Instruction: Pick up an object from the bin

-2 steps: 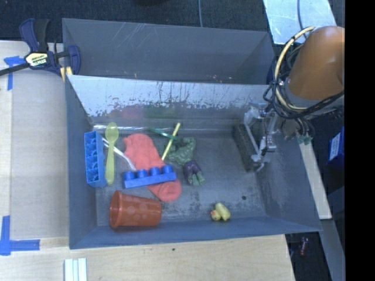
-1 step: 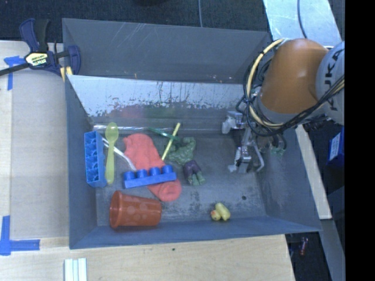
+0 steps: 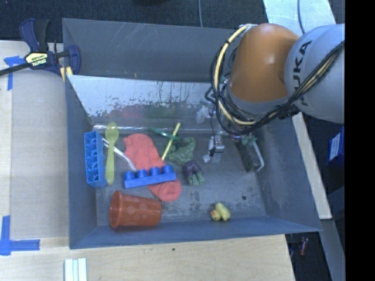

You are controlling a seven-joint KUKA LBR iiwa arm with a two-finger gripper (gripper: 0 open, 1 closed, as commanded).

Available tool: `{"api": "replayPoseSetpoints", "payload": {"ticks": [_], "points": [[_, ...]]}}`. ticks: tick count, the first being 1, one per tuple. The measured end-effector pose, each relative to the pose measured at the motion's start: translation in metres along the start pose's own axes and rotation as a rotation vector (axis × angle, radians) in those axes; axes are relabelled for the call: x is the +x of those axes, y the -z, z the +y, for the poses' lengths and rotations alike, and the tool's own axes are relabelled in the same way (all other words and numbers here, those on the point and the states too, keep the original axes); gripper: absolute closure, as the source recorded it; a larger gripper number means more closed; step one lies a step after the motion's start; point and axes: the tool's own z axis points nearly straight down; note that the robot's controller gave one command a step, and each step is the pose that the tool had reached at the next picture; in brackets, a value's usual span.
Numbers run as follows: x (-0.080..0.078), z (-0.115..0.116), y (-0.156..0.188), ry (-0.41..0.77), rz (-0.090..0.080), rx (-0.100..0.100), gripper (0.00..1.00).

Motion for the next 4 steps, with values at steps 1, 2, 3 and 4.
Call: {"api": "replayPoseSetpoints", "payload": {"ticks": [1, 2, 3, 4], "points": [[0.015, 0.041, -0.049, 0.076, 0.003, 0.000, 0.00], [0.005, 0.073, -0.075, 0.013, -0.010, -0.003, 0.00], [0.050, 0.073, -0.096, 0.106, -0.022, -0.005, 0.00], [0.053, 0.075, -0.077, 0.014, -0.010, -0.005, 0.00]]}}
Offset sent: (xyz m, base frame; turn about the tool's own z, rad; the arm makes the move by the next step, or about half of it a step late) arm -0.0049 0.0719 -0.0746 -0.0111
